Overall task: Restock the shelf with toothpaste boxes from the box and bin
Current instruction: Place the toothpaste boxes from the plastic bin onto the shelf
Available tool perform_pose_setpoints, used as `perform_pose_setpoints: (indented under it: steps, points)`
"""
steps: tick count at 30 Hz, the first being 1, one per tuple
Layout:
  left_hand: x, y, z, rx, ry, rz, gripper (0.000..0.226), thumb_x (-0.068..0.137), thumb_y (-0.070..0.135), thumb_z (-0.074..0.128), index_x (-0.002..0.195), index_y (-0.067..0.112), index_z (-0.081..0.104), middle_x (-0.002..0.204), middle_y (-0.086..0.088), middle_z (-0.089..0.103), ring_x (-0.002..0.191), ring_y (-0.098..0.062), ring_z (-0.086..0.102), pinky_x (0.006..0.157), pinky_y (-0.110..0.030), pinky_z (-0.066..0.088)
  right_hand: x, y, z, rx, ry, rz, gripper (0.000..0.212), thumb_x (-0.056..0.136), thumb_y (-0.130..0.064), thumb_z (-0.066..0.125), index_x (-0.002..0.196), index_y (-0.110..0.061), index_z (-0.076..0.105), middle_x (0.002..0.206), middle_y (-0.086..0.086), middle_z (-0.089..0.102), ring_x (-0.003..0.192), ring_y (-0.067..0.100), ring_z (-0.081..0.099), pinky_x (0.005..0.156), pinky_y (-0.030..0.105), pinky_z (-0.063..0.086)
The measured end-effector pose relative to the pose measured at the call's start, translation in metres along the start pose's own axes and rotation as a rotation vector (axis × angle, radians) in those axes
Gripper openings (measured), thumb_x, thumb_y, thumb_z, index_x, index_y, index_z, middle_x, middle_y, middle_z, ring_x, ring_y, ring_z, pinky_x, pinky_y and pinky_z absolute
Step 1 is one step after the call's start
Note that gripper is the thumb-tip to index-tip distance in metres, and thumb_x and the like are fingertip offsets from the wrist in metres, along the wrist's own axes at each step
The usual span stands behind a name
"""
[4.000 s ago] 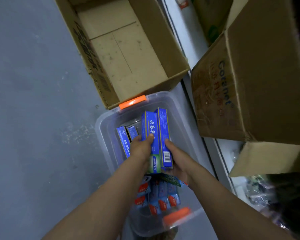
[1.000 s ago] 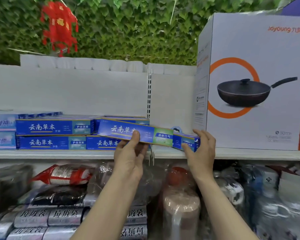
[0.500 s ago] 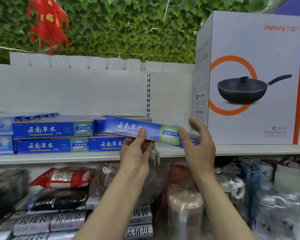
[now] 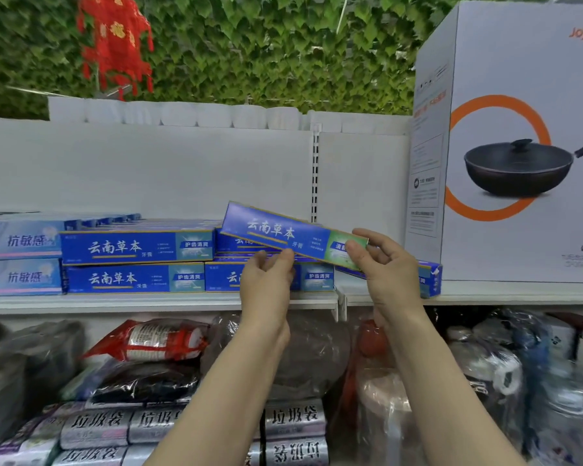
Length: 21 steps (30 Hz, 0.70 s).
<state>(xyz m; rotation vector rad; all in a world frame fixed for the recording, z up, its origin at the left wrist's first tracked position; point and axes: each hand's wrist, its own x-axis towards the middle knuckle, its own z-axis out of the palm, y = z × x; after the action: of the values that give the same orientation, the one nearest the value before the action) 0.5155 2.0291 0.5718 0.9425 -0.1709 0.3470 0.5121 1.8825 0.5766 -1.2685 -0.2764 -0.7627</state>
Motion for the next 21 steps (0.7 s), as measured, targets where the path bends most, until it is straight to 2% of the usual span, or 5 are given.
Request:
perform_pose_setpoints:
  steps: [2, 7, 13, 16, 21]
  points:
    - [0.001, 0.003, -0.007, 0.242, 0.120, 0.147, 0.064, 0.089, 0.020, 0.071, 0.144, 0.010, 0.040, 0.130, -0.007, 0.054, 0.104, -0.014, 0.058, 0.095, -0.029, 0.045, 0.009, 0.003, 0.003, 0.004, 0.001, -0.005, 0.022, 0.090, -0.006, 0.072, 0.111, -0.012, 0.070, 0.089, 0.008, 0.076, 0.074, 0.009, 0.070, 0.066, 0.020, 0.056]
    - [0.003, -0.003, -0.024, 0.986, 0.188, 0.746, 0.051, 0.098, 0.030, 0.055, 0.146, 0.016, 0.043, 0.145, -0.006, 0.039, 0.136, -0.022, 0.033, 0.111, -0.036, 0.030, 0.034, 0.018, 0.013, -0.134, -0.045, -0.026, 0.028, 0.091, -0.010, 0.073, 0.118, -0.017, 0.070, 0.094, 0.006, 0.073, 0.086, 0.014, 0.072, 0.067, 0.023, 0.056]
    - [0.026, -0.017, -0.032, 1.441, 0.071, 0.729, 0.071, 0.095, 0.058, 0.016, 0.143, 0.021, 0.053, 0.152, -0.012, 0.042, 0.143, -0.029, 0.033, 0.122, -0.046, 0.020, 0.040, 0.032, 0.024, -0.411, 0.056, -0.085, 0.040, 0.094, -0.019, 0.069, 0.133, -0.025, 0.061, 0.121, -0.006, 0.065, 0.110, 0.007, 0.061, 0.083, 0.015, 0.050]
    - [0.028, -0.018, -0.035, 1.471, 0.079, 0.738, 0.071, 0.095, 0.058, 0.015, 0.141, 0.021, 0.056, 0.152, -0.012, 0.043, 0.143, -0.028, 0.034, 0.124, -0.043, 0.013, 0.026, 0.026, 0.027, -0.438, 0.195, -0.144, 0.030, 0.100, -0.030, 0.059, 0.130, -0.027, 0.059, 0.099, -0.010, 0.067, 0.090, 0.001, 0.063, 0.077, 0.021, 0.052]
    - [0.032, -0.019, -0.031, 1.544, 0.110, 0.715, 0.075, 0.095, 0.059, 0.012, 0.140, 0.019, 0.057, 0.152, -0.013, 0.044, 0.143, -0.029, 0.034, 0.125, -0.043, 0.006, 0.014, 0.032, 0.035, -0.576, 0.081, -0.078, 0.033, 0.106, -0.038, 0.042, 0.137, -0.028, 0.048, 0.086, -0.018, 0.066, 0.087, 0.000, 0.061, 0.078, 0.029, 0.049]
